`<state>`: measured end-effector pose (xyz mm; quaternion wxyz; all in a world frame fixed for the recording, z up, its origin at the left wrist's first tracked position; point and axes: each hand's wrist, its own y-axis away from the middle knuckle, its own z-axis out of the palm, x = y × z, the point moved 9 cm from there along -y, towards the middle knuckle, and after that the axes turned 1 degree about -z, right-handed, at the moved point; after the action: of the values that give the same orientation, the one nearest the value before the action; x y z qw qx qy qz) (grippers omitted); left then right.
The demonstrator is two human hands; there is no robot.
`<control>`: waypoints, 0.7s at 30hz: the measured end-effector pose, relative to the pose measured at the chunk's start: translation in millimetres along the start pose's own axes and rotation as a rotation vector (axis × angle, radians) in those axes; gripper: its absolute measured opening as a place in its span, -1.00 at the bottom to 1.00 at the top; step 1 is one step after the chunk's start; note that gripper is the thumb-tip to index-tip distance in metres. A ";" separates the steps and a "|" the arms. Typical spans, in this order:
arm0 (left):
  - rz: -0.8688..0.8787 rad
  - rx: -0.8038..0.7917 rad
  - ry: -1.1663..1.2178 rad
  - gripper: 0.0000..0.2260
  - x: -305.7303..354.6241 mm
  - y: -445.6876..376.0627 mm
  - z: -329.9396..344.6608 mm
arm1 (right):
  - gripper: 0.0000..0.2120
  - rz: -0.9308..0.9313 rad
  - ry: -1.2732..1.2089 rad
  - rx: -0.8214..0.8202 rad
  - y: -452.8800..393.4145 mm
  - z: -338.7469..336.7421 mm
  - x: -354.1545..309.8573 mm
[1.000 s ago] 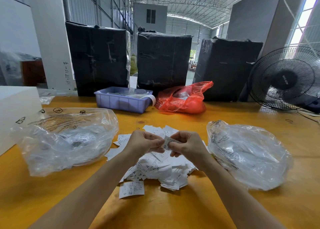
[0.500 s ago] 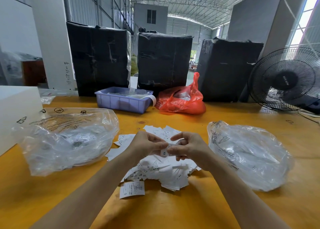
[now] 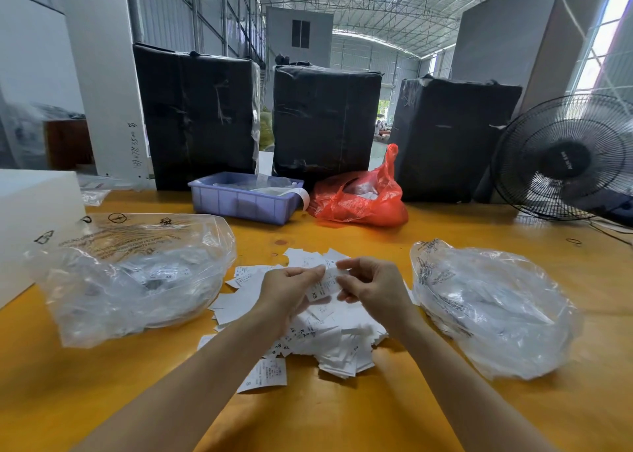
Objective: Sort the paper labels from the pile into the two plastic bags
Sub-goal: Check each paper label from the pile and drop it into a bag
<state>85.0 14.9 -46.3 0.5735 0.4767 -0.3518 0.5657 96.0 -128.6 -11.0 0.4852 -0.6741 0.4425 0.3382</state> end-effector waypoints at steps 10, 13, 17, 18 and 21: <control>-0.079 0.058 -0.079 -0.74 -9.5 -0.1 -1.4 | -0.86 -0.044 0.033 0.041 1.2 3.5 -7.7; -0.051 0.063 0.017 -0.73 -7.3 -0.8 -2.3 | -0.86 -0.028 -0.016 -0.049 4.3 15.3 -11.4; -0.050 0.031 0.145 -0.72 -5.1 -3.3 0.1 | -0.63 -0.027 -0.062 -0.071 5.1 20.2 -10.7; -0.060 0.015 0.136 -0.75 -4.9 -3.6 1.4 | -0.68 -0.018 -0.095 -0.022 3.6 14.6 -9.2; -0.050 -0.069 -0.045 -0.87 -0.2 -5.5 3.8 | -0.86 0.006 -0.116 0.075 1.6 -0.9 -4.8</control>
<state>91.0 11.8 -46.2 0.5957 0.4777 -0.3720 0.5278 92.7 -128.4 -7.1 0.5340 -0.6335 0.4280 0.3611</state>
